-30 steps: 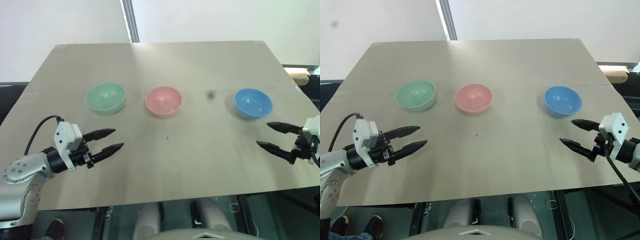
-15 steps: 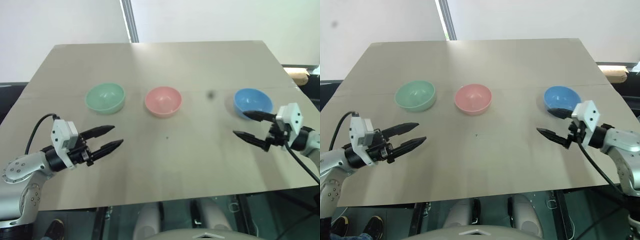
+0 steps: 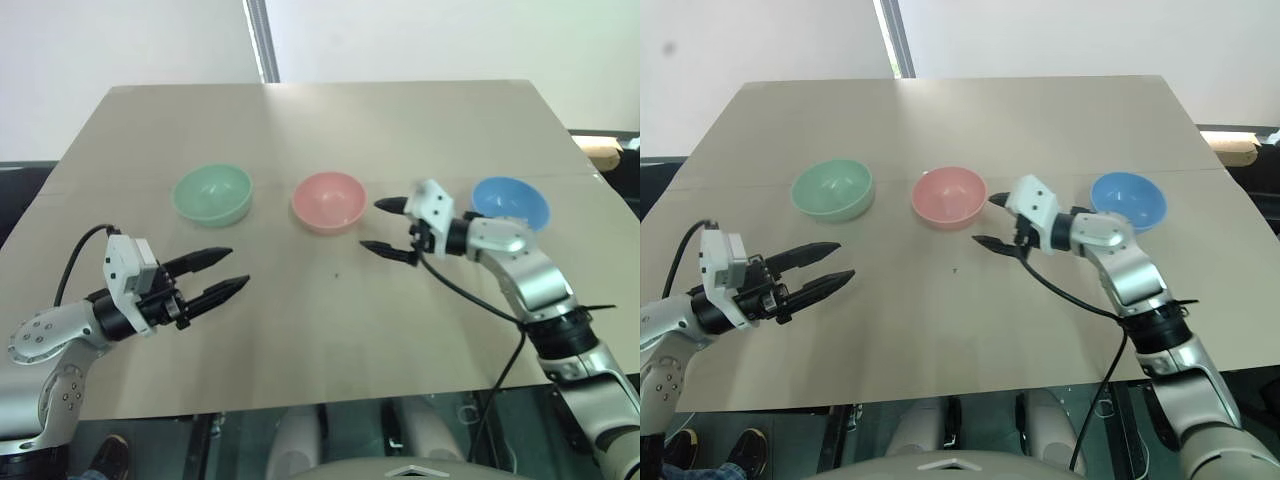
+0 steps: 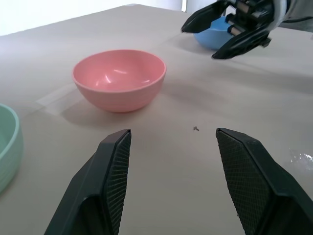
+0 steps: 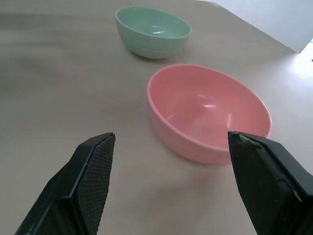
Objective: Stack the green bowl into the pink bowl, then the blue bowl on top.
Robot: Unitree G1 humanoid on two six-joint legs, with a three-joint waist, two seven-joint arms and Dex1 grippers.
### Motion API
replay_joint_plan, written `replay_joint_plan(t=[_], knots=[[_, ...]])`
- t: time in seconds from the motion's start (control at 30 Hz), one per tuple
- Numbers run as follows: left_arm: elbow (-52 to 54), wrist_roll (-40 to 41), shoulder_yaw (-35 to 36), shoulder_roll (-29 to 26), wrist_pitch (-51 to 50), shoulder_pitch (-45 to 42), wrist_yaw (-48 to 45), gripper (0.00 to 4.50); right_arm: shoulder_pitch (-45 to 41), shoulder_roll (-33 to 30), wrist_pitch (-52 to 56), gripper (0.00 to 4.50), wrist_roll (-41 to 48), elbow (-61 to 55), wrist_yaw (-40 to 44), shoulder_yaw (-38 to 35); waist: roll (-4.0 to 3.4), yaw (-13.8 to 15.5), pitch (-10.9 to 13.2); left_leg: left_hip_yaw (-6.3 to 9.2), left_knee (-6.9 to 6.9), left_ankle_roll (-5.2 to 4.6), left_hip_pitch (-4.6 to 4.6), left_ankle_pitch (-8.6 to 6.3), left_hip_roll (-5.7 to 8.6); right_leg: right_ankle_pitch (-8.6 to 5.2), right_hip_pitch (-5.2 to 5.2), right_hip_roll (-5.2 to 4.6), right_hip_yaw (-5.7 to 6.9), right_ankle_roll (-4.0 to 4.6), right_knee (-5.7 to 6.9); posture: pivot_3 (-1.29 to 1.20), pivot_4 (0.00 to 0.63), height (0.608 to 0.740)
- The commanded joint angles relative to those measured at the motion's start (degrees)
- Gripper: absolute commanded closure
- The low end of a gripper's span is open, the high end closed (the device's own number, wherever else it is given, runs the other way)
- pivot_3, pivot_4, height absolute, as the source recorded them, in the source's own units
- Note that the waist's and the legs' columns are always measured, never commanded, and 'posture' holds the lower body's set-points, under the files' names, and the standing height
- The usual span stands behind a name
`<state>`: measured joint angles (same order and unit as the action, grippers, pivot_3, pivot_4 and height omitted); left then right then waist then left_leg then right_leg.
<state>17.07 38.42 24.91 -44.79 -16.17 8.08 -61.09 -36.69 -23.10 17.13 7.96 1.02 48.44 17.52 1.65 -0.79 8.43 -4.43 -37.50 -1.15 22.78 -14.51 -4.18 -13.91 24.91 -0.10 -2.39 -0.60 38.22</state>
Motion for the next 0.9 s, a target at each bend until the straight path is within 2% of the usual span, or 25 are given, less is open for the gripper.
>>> replay_joint_plan(t=[0.03,0.33,0.63,0.73,0.9], knots=[[2.29,1.21,1.79,-0.45,-0.28,-0.70,0.65,1.57,-4.86,2.09,0.51,0.50,-4.45,2.45,-1.64,2.58,0.00,-0.03,0.00,0.00,0.00,0.00,0.00,0.00,0.00,0.00,0.02,0.01,0.00,0.00,0.04,0.00,0.150,0.740],[3.37,1.02,1.72,0.25,-0.46,-0.19,1.82,1.57,-10.88,5.45,1.17,0.50,-13.69,11.03,-4.04,7.42,0.00,-0.12,0.00,-0.10,0.00,0.01,0.01,0.00,0.00,0.00,0.14,0.01,-0.09,0.02,0.19,0.00,0.150,0.740],[2.88,0.84,1.66,0.11,-0.51,-0.58,1.85,1.57,-10.98,5.34,-2.70,0.50,-19.05,10.54,-1.02,11.84,0.00,-0.20,0.00,-0.14,0.00,0.01,0.01,0.00,0.00,-0.01,0.20,0.00,-0.12,0.02,0.27,0.00,0.150,0.740],[2.90,0.87,1.58,0.07,-0.62,-0.65,1.85,1.57,-10.90,6.19,-2.54,1.31,-19.44,10.04,-1.00,11.56,0.00,-0.20,0.00,-0.16,0.00,0.01,0.01,0.01,0.00,-0.01,0.22,0.01,-0.14,0.02,0.31,0.00,0.150,0.740],[3.10,1.04,1.68,0.07,-0.80,-0.41,1.78,1.57,-10.66,6.79,-2.26,3.77,-19.75,9.52,-0.93,11.08,0.00,-0.20,0.00,-0.18,0.00,0.01,0.01,0.01,-0.01,-0.01,0.24,0.01,-0.16,0.02,0.32,0.00,0.150,0.740]])
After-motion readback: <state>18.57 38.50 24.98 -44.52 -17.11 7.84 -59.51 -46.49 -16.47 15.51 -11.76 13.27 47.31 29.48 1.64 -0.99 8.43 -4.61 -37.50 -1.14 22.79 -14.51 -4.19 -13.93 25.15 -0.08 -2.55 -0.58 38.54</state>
